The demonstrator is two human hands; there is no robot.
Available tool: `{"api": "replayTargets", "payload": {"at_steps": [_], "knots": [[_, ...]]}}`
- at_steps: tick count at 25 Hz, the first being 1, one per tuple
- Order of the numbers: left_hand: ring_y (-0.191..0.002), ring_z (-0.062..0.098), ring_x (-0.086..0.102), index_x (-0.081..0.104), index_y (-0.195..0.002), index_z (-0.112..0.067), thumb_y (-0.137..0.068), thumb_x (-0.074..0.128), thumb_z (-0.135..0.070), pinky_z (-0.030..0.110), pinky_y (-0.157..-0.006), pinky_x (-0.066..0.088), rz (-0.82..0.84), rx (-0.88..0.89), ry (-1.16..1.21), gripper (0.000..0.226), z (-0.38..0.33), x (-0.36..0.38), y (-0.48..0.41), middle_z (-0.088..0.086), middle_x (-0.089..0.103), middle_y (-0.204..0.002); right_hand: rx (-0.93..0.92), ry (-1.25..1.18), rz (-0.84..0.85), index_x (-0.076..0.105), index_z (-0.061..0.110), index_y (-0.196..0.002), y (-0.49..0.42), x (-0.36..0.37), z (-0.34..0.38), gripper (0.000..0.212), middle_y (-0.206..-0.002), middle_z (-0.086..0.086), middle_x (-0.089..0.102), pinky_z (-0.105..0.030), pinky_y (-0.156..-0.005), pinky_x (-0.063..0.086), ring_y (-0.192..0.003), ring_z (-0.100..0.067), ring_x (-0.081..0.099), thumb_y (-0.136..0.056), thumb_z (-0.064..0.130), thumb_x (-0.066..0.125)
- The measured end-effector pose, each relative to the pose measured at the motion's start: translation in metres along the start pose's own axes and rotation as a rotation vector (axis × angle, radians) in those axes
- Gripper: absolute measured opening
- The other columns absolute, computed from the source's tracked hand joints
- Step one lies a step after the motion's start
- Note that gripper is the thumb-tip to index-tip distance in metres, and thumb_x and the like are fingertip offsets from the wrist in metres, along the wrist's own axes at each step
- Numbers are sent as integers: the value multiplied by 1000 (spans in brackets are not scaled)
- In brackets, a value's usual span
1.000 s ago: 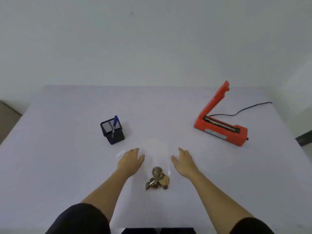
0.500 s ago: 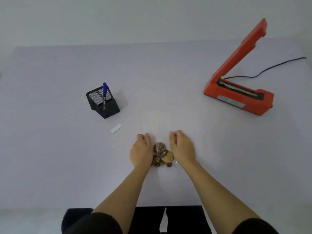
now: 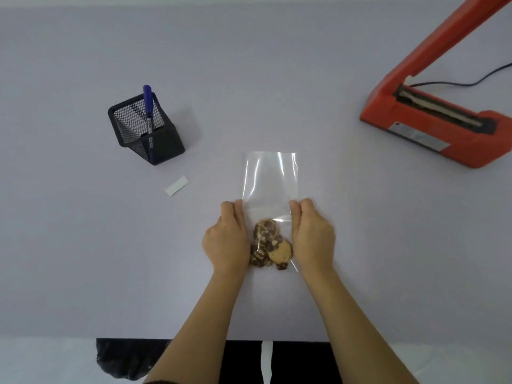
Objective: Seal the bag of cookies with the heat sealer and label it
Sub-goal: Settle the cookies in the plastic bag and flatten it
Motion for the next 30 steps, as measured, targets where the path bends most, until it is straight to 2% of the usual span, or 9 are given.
{"api": "replayTargets", "payload": {"at_steps": [4, 7, 9, 13, 15, 18, 22, 25, 30], "knots": [[-45, 29, 49, 49, -81, -10, -96, 26, -40, 30, -45, 35, 32, -47, 89, 41, 4, -3, 3, 6, 52, -51, 5, -214, 112, 53, 6, -78, 5, 2, -9, 28, -60, 2, 52, -25, -48, 33, -49, -16, 46, -95, 26, 44], [-60, 24, 58, 48, -83, -14, -98, 33, -32, 36, -55, 44, 143, -113, 345, 28, 10, -9, 5, 4, 63, -67, 43, -459, 267, 54, 9, -82, 3, -1, -13, 24, -75, 6, 62, -13, -56, 43, -61, -8, 59, -98, 22, 41], [-69, 15, 65, 50, -85, -18, -99, 37, -26, 30, -64, 51, 212, -175, 509, 21, 10, -14, 3, -2, 69, -77, 100, -613, 374, 52, 18, -81, 3, -2, -10, 22, -82, 7, 67, -9, -60, 46, -68, -5, 65, -99, 21, 39], [-73, 19, 69, 50, -93, -24, -91, 55, -29, 38, -69, 57, 436, -328, 824, 7, 9, -19, -2, 5, 73, -83, 249, -822, 513, 48, 25, -77, 4, -4, -7, 24, -84, 2, 71, -20, -68, 53, -77, -10, 69, -89, 45, 43], [-72, 23, 69, 48, -104, -23, -79, 70, -28, 37, -69, 57, 526, -292, 806, 34, 9, -22, -4, 6, 72, -81, 288, -827, 573, 47, 25, -79, 5, -5, -7, 30, -87, 1, 73, -25, -73, 55, -81, -11, 70, -75, 52, 60], [-66, 20, 66, 50, -112, -23, -73, 77, -19, 35, -66, 55, 571, -293, 802, 48, 8, -23, -6, 6, 69, -76, 318, -787, 652, 48, 24, -88, 2, -4, -8, 36, -85, 4, 74, -27, -75, 54, -83, -11, 69, -70, 35, 78], [-67, 13, 68, 65, -102, -16, -72, 77, -14, 26, -69, 53, 628, -267, 810, 33, 11, -22, -11, 2, 72, -68, 350, -800, 704, 64, 29, -98, -3, -3, -11, 27, -81, 0, 74, -32, -79, 55, -80, -16, 68, -75, 26, 77], [-76, 14, 70, 72, -94, -17, -70, 77, -21, 25, -74, 53, 688, -217, 796, 26, 12, -24, -15, 2, 75, -76, 359, -798, 709, 73, 30, -81, -4, -3, -10, 10, -82, 6, 74, -30, -81, 54, -83, -11, 68, -75, 24, 77], [-83, 19, 71, 75, -86, -18, -74, 77, -13, 30, -78, 56, 669, -145, 699, 14, 17, -23, -18, 3, 75, -83, 358, -787, 666, 71, 29, -71, -1, -3, -13, 11, -77, 7, 71, -30, -75, 54, -75, -7, 65, -75, 19, 77]]}}
Point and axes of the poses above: each hand's wrist, its own y-axis away from the middle knuckle, its own x-axis out of the palm, z = x × y, the point moved 3 cm from there along -y, towards the middle knuckle
